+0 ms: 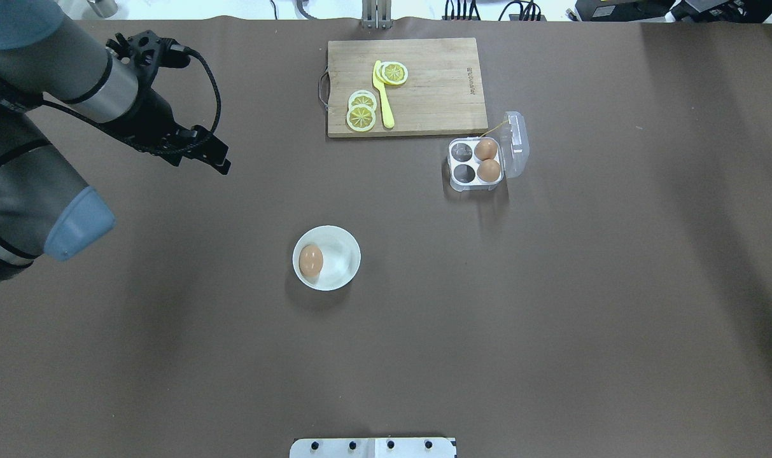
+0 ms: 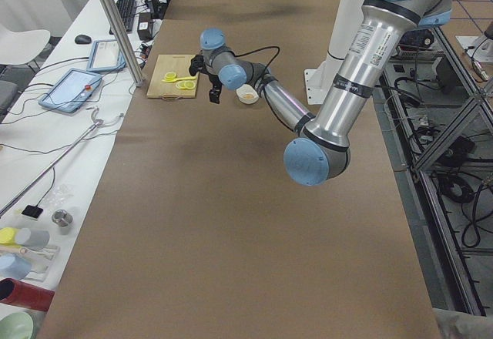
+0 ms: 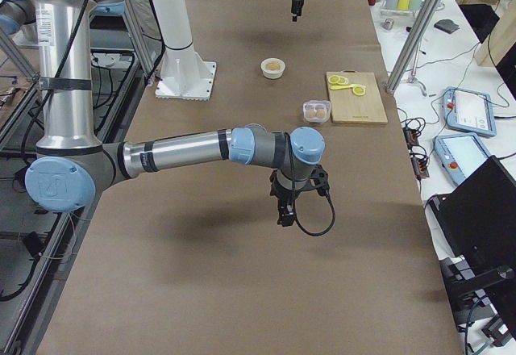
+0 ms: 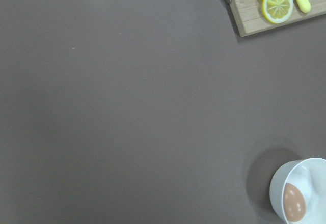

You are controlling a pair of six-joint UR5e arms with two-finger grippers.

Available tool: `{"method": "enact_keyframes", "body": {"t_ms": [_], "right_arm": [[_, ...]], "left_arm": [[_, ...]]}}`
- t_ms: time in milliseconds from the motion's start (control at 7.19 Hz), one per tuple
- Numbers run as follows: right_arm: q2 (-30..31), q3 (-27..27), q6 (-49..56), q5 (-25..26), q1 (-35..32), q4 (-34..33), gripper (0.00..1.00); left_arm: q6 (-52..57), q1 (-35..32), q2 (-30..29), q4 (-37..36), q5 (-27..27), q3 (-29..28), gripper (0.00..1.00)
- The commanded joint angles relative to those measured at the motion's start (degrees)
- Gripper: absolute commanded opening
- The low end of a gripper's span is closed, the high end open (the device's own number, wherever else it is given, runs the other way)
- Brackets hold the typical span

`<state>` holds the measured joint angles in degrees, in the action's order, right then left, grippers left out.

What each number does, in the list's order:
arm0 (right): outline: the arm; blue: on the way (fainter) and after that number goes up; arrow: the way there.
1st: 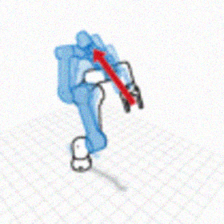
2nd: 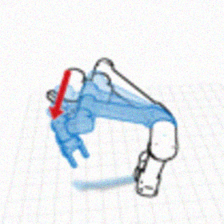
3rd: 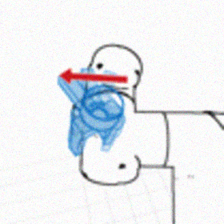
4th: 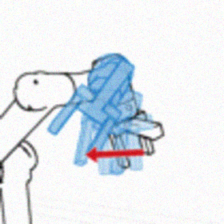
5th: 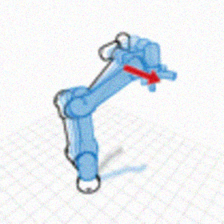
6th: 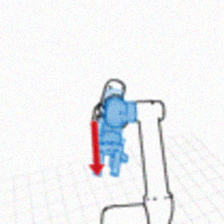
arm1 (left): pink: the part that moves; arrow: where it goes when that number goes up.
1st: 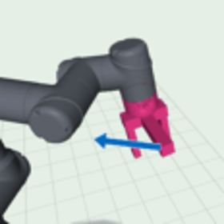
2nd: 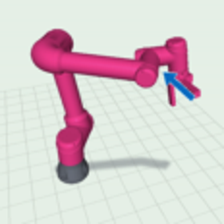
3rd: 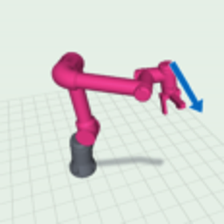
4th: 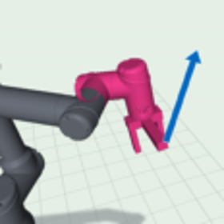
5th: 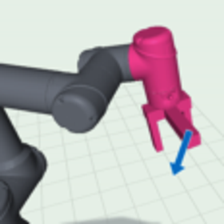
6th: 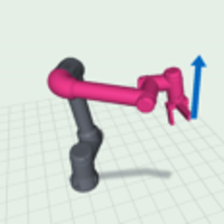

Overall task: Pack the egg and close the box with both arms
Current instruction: 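Move the left gripper over the brown egg in the white bowl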

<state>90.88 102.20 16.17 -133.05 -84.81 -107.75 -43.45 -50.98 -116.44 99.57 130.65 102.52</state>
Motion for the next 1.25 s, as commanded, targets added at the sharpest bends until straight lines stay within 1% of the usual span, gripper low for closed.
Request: {"method": "enact_keyframes", "body": {"t_ms": [0,139,418,557,835,974,1113], "right_arm": [[0.00,0.02,0.09,-0.01,0.00,0.00,1.00],[0.00,-0.07,0.18,-0.01,0.00,0.00,1.00],[0.00,-0.07,0.18,-0.01,0.00,0.00,1.00],[0.00,-0.07,0.18,-0.01,0.00,0.00,1.00],[0.08,0.02,0.09,-0.01,0.00,0.00,1.00],[0.08,0.02,0.09,-0.10,0.00,0.00,1.00],[0.17,0.10,0.18,-0.10,0.00,0.00,1.00]], "left_arm": [[-9.15,3.86,-2.91,0.18,-1.19,-0.48,0.97],[-13.46,4.92,-3.18,0.36,-1.19,-0.31,0.97],[-21.99,9.04,-3.09,4.73,-6.43,-0.57,0.97],[-25.07,10.71,-3.18,4.93,-9.16,-0.31,0.97],[-27.64,13.26,-4.76,4.76,-13.12,-0.39,0.97],[-28.09,14.32,-5.20,4.67,-13.93,-0.57,0.87],[-29.05,14.51,-6.16,4.32,-14.02,-1.00,0.85]]}}
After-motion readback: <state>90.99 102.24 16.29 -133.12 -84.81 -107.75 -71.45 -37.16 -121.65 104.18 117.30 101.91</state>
